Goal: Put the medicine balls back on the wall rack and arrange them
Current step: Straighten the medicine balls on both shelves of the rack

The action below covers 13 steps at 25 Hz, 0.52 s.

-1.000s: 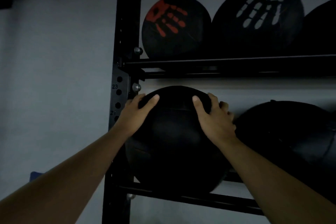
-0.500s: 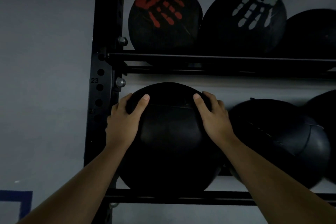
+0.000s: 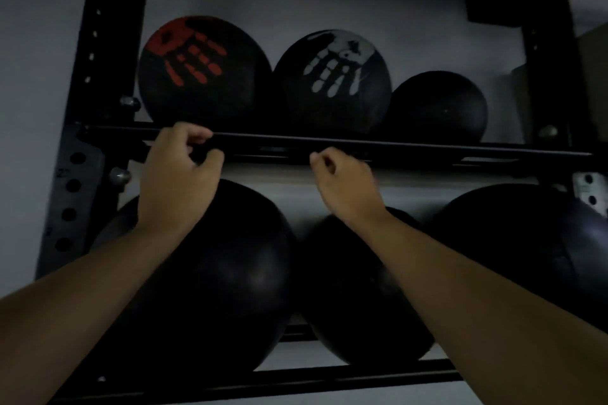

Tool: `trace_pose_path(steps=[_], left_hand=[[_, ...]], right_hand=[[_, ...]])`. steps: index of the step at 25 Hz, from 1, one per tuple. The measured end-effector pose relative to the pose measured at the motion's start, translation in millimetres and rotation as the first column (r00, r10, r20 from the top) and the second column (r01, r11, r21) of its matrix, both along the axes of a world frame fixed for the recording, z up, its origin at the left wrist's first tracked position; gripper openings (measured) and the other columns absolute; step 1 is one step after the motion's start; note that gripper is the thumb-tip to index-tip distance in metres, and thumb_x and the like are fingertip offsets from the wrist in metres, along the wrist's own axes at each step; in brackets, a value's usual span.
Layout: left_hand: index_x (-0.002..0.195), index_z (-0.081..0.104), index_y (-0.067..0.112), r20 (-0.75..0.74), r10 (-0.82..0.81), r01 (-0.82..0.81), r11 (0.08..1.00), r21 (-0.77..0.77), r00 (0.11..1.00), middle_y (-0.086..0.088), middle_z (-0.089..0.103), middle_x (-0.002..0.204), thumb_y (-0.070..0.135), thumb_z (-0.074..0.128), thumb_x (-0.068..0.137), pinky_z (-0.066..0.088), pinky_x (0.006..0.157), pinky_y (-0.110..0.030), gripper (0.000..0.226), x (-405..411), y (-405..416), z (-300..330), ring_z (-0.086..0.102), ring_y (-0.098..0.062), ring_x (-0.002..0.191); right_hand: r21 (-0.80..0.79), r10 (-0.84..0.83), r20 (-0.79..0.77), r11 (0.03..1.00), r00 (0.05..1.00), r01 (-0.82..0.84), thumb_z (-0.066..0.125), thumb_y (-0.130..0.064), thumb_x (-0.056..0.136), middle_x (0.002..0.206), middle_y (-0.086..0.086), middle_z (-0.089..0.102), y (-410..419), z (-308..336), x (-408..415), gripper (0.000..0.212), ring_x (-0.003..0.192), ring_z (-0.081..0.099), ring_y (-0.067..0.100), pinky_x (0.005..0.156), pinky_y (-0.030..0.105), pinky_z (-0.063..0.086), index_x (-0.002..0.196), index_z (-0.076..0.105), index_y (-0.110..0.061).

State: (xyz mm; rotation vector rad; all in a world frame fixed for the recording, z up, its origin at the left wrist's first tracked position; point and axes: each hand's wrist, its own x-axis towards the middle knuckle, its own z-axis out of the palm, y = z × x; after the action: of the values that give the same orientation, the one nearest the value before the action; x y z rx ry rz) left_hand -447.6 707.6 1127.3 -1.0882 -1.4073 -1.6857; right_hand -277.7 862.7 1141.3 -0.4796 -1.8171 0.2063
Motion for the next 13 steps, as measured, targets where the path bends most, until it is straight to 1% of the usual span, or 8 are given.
trace_pose_path(steps=[2, 4, 6, 7, 8, 10, 11, 13], left_hand=[[0.12, 0.07, 0.019, -0.088, 0.004, 0.0, 0.999, 0.04, 0.996, 0.005, 0.062, 0.121, 0.023, 0.065, 0.096, 0.05, 0.099, -0.035, 0.025, 45.9, 31.2, 24.8, 0.063, -0.015, 0.113], [0.117, 0.07, 0.021, -0.149, -0.022, 0.031, 0.998, 0.056, 0.989, 0.008, 0.061, 0.12, 0.026, 0.064, 0.096, 0.053, 0.104, -0.04, 0.022, 92.7, 67.6, 47.9, 0.063, -0.013, 0.111], [0.115, 0.069, 0.021, -0.191, -0.036, 0.051, 0.996, 0.074, 0.981, 0.007, 0.06, 0.12, 0.028, 0.062, 0.096, 0.054, 0.108, -0.046, 0.022, 133.8, 104.8, 67.1, 0.063, -0.014, 0.111], [0.116, 0.069, 0.019, -0.203, -0.032, 0.048, 0.996, 0.077, 0.979, 0.007, 0.059, 0.12, 0.029, 0.061, 0.095, 0.052, 0.11, -0.05, 0.024, 152.1, 123.1, 77.0, 0.064, -0.016, 0.112], [0.118, 0.069, 0.018, -0.208, -0.02, 0.035, 0.997, 0.072, 0.978, 0.006, 0.059, 0.119, 0.03, 0.061, 0.095, 0.05, 0.112, -0.052, 0.027, 167.7, 139.0, 85.8, 0.065, -0.02, 0.115], [0.121, 0.069, 0.016, -0.211, 0.02, -0.008, 0.998, 0.055, 0.977, 0.006, 0.058, 0.118, 0.029, 0.061, 0.097, 0.048, 0.114, -0.054, 0.029, 195.0, 169.0, 101.3, 0.065, -0.024, 0.119], [0.123, 0.069, 0.015, -0.214, 0.03, -0.02, 0.999, 0.049, 0.976, 0.005, 0.058, 0.118, 0.028, 0.061, 0.098, 0.048, 0.114, -0.053, 0.029, 206.7, 183.8, 108.2, 0.065, -0.024, 0.12], [0.125, 0.067, 0.015, -0.237, 0.047, -0.044, 0.999, 0.02, 0.97, 0.0, 0.062, 0.124, 0.029, 0.06, 0.099, 0.048, 0.113, -0.052, 0.03, 225.1, 210.7, 121.7, 0.064, -0.025, 0.121]], right_hand=[[0.081, -0.024, -0.098, 0.996, 0.995, 0.032, 0.049, -0.042, 0.105, 0.082, 0.008, 0.067, 24.3, 27.3, 50.7, 0.036, 0.092, 0.069, 0.037, 0.077, 0.036, 0.048, 0.085, 0.062, -0.016], [0.146, -0.057, -0.168, 0.986, 0.984, 0.082, 0.048, -0.038, 0.106, 0.088, 0.016, 0.072, 60.7, 55.3, 105.4, 0.039, 0.089, 0.068, 0.039, 0.078, 0.039, 0.051, 0.087, 0.064, -0.007], [0.16, -0.089, -0.211, 0.979, 0.973, 0.124, 0.046, -0.033, 0.107, 0.093, 0.018, 0.073, 101.1, 81.4, 160.0, 0.04, 0.091, 0.068, 0.036, 0.075, 0.035, 0.045, 0.093, 0.066, -0.002], [0.154, -0.117, -0.223, 0.976, 0.968, 0.153, 0.045, -0.033, 0.108, 0.096, 0.017, 0.072, 122.3, 93.5, 184.9, 0.04, 0.095, 0.068, 0.035, 0.074, 0.033, 0.041, 0.096, 0.066, -0.002], [0.139, -0.159, -0.223, 0.971, 0.962, 0.193, 0.043, -0.033, 0.108, 0.102, 0.018, 0.071, 142.2, 104.2, 205.3, 0.039, 0.102, 0.067, 0.036, 0.077, 0.033, 0.04, 0.101, 0.067, -0.003], [0.067, -0.229, -0.2, 0.967, 0.953, 0.247, 0.042, -0.037, 0.107, 0.122, 0.023, 0.07, 180.1, 123.4, 235.6, 0.042, 0.115, 0.064, 0.04, 0.094, 0.037, 0.045, 0.115, 0.067, -0.005], [0.014, -0.23, -0.183, 0.972, 0.956, 0.236, 0.041, -0.04, 0.106, 0.128, 0.024, 0.067, 198.6, 131.5, 245.7, 0.044, 0.115, 0.062, 0.041, 0.096, 0.04, 0.045, 0.12, 0.066, -0.007], [-0.08, -0.178, -0.155, 0.983, 0.972, 0.168, 0.04, -0.048, 0.105, 0.13, 0.022, 0.064, 229.8, 141.2, 255.4, 0.047, 0.101, 0.059, 0.036, 0.087, 0.037, 0.041, 0.123, 0.061, -0.01]])
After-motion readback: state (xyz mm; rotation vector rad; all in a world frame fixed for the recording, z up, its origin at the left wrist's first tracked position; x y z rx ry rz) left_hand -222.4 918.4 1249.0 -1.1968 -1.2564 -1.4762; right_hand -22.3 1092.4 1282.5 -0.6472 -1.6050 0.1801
